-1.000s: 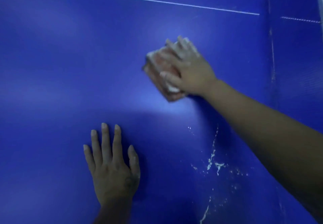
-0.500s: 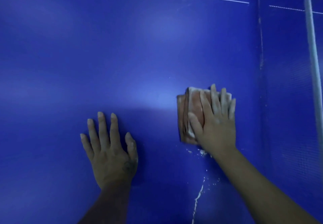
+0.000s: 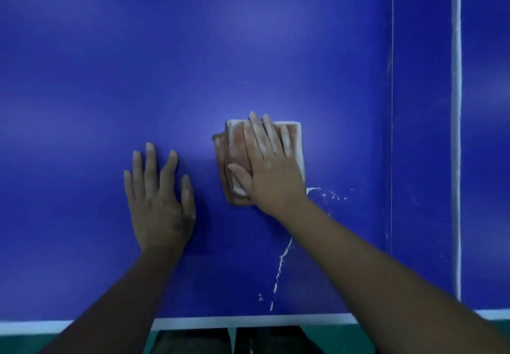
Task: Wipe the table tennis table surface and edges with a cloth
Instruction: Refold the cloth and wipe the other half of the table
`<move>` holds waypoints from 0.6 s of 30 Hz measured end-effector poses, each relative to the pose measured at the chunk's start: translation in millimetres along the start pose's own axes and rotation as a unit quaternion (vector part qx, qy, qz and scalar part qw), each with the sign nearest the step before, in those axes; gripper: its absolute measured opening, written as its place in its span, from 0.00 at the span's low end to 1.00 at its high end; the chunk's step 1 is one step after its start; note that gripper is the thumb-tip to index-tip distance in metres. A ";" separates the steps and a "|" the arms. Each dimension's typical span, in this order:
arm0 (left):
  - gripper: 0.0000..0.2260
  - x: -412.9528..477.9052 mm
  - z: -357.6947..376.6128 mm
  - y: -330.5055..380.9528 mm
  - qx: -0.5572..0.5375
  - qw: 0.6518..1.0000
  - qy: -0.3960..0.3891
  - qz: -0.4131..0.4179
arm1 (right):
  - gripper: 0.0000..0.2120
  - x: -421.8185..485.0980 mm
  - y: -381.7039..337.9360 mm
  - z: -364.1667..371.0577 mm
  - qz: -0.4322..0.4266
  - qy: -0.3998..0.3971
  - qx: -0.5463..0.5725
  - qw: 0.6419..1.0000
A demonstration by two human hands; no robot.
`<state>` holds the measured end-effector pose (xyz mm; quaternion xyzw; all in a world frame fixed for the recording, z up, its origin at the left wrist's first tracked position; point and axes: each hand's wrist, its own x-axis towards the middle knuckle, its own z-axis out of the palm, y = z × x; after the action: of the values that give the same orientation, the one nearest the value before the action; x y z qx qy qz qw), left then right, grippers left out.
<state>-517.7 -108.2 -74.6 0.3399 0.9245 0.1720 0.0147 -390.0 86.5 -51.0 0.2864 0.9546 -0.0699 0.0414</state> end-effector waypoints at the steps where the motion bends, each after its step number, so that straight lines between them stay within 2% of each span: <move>1: 0.24 -13.3 -2.6 -1.7 0.007 1.000 -0.011 0.011 | 0.38 7.9 9.9 -3.1 -0.012 -0.003 0.003 1.000; 3: 0.28 -49.0 -10.6 -4.5 0.030 0.999 -0.036 0.020 | 0.37 32.4 37.2 -14.0 -0.001 -0.007 0.019 1.000; 6: 0.32 -106.1 -23.2 -13.1 0.058 0.995 -0.080 0.027 | 0.35 59.1 88.7 -29.9 0.075 0.008 0.054 0.996; 9: 0.35 -133.3 -28.1 -22.9 0.079 0.989 -0.115 0.042 | 0.33 44.2 124.2 -31.3 0.133 0.029 0.083 0.987; 13: 0.35 -131.7 -25.8 -23.6 0.077 0.989 -0.121 0.034 | 0.33 -24.5 126.5 -16.9 0.166 0.053 0.079 0.981; 18: 0.34 -135.8 -24.8 -26.8 0.082 0.988 -0.124 0.031 | 0.35 -103.9 94.2 4.9 0.179 0.052 0.057 0.981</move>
<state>-433.7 -220.9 -72.3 0.3875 0.9153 0.0530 0.0960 -251.3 107.4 -53.8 0.4580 0.8831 -0.1010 -0.0126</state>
